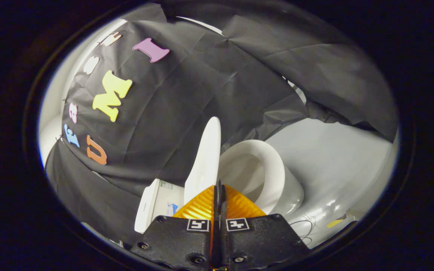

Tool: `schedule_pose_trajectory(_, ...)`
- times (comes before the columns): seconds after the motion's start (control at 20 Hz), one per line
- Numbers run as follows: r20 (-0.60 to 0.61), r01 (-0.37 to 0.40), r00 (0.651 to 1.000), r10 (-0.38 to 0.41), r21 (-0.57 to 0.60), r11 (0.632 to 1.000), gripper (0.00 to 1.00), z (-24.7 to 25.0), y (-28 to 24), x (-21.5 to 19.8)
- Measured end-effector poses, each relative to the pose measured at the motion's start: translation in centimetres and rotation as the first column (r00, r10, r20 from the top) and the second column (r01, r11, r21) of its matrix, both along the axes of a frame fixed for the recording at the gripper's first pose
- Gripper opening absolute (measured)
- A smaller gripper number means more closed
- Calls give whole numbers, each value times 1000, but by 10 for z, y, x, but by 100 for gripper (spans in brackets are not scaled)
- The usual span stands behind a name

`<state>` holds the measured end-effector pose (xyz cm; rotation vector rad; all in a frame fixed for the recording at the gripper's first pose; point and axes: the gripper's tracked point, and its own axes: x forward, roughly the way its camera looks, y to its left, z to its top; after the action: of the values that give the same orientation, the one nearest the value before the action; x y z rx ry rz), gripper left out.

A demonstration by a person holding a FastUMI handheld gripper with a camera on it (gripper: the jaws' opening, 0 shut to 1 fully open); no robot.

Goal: Open the toilet lid.

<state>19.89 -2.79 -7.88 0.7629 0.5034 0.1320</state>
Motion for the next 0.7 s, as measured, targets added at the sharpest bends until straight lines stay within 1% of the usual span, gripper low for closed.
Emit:
schedule_pose_trajectory(0.4,46,-11,999,16,-101,995,3,42,30,-7)
schedule_pose_trajectory(0.7,83,-8,996,25,-190,982,3,63,52,-13)
